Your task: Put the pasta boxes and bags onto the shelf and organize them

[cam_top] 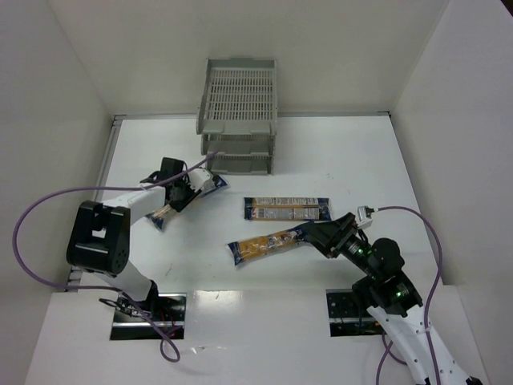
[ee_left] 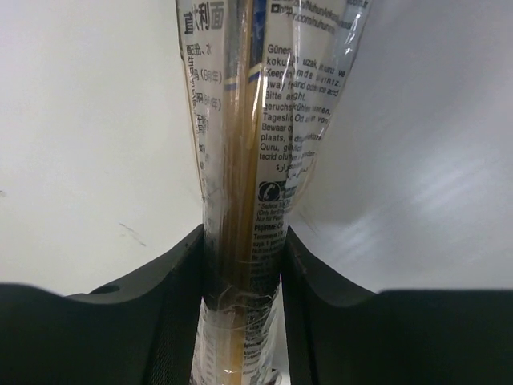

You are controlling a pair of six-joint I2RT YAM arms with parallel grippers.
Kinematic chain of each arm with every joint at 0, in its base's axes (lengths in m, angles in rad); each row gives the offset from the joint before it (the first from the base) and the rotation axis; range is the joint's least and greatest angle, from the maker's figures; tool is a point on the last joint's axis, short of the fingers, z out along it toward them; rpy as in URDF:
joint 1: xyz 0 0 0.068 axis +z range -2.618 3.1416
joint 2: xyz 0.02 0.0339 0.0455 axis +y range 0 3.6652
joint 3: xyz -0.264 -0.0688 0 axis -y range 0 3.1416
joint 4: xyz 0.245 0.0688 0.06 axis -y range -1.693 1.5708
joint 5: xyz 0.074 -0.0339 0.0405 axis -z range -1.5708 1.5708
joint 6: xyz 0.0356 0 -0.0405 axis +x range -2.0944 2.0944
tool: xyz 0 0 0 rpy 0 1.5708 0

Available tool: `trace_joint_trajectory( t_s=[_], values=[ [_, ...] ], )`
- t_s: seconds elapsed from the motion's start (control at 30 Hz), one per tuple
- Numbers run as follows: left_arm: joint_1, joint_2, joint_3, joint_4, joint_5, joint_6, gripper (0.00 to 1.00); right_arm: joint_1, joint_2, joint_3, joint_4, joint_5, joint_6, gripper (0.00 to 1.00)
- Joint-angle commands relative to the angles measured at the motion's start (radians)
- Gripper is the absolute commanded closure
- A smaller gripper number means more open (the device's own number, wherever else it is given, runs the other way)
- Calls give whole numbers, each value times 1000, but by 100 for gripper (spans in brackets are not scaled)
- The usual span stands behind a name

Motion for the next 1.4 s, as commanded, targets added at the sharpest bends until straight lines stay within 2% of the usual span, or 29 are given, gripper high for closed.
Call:
trace_joint_trajectory(
  t_s=[0.0, 0.27, 0.3, 0.37, 0.4, 0.53, 0.7, 0.8, 0.97, 1.03, 1.13, 1.17, 1.2, 1.23, 1.27, 1.37],
  values=[
    [-5, -62, -49, -116, 145, -6, 100, -4, -11, -10, 139, -61, -27, 0],
    [-14, -248, -58, -260, 188, -24, 100, -4, -11, -35, 392, -193, -116, 0],
    [-14, -263, -31, -274, 188, -24, 100, -4, -11, -35, 462, -210, -145, 0],
    [-24, -301, 6, -316, 188, -33, 100, -4, -11, -44, 482, -224, -154, 0],
    [-24, -315, 29, -328, 188, -42, 100, -4, -11, -31, 460, -213, -154, 0],
    [-101, -389, 124, -386, 176, -76, 100, -4, -11, 22, 170, -74, -58, 0],
    [-138, -438, 262, -431, 174, -134, 100, -4, -11, 3, 204, -83, -49, 0],
    [-149, -429, 245, -416, 164, -135, 100, -4, -11, 25, 169, -70, -49, 0],
    [-167, -398, 46, -371, 107, -93, 100, -4, -11, 58, 121, -60, -72, 0],
    [-167, -398, 55, -371, 160, -118, 100, -4, -11, 59, 109, -60, -72, 0],
    [-167, -397, 76, -334, 142, -177, 100, -4, -11, 59, 109, -60, -62, 0],
    [-167, -386, 63, -311, 89, -178, 87, -4, -11, 59, 109, -60, -62, 0],
    [-167, -386, 51, -311, 69, -188, 61, -4, -11, 59, 109, -60, -62, 0],
    [-167, -386, 50, -311, 68, -178, 8, -4, -11, 59, 97, -60, -62, 0],
    [-167, -386, 35, -311, 68, -178, 0, -4, -11, 59, 86, -60, -62, 0],
    [-176, -368, 8, -270, 110, -188, 0, -4, -11, 59, 86, -60, -62, 0]
  ],
)
